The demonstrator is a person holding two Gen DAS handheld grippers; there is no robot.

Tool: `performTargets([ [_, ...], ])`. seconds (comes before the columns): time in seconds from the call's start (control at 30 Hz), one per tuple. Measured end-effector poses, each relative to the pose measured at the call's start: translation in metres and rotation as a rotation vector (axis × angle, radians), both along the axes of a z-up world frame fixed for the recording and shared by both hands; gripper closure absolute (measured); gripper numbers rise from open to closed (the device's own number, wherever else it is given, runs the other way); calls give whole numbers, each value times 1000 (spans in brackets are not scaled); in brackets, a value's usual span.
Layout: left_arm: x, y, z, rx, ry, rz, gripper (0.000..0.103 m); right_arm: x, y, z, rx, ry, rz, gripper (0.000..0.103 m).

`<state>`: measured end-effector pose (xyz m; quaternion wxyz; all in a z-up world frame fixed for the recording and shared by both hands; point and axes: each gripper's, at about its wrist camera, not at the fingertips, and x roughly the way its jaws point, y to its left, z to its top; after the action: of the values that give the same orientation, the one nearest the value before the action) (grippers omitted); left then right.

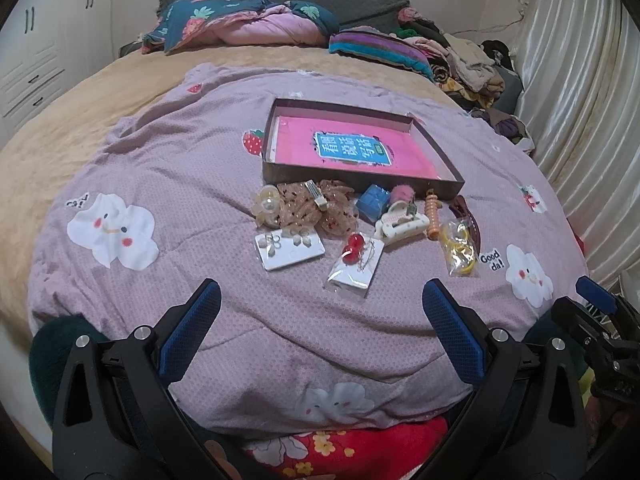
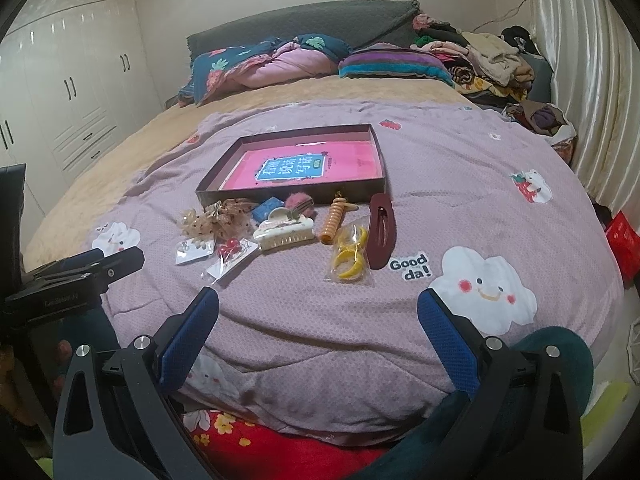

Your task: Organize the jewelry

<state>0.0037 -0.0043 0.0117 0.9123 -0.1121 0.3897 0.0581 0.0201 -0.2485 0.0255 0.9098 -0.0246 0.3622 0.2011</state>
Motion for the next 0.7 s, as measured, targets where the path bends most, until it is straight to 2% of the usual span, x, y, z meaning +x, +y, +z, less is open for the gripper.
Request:
performTargets([
  [0.47,21,4,5,2,-11,-3,8,28,4,16,-19,-59,31,4],
  [0.7,50,8,4,7,-4,-8,8,48,-2,19,-5,-59,10,4],
])
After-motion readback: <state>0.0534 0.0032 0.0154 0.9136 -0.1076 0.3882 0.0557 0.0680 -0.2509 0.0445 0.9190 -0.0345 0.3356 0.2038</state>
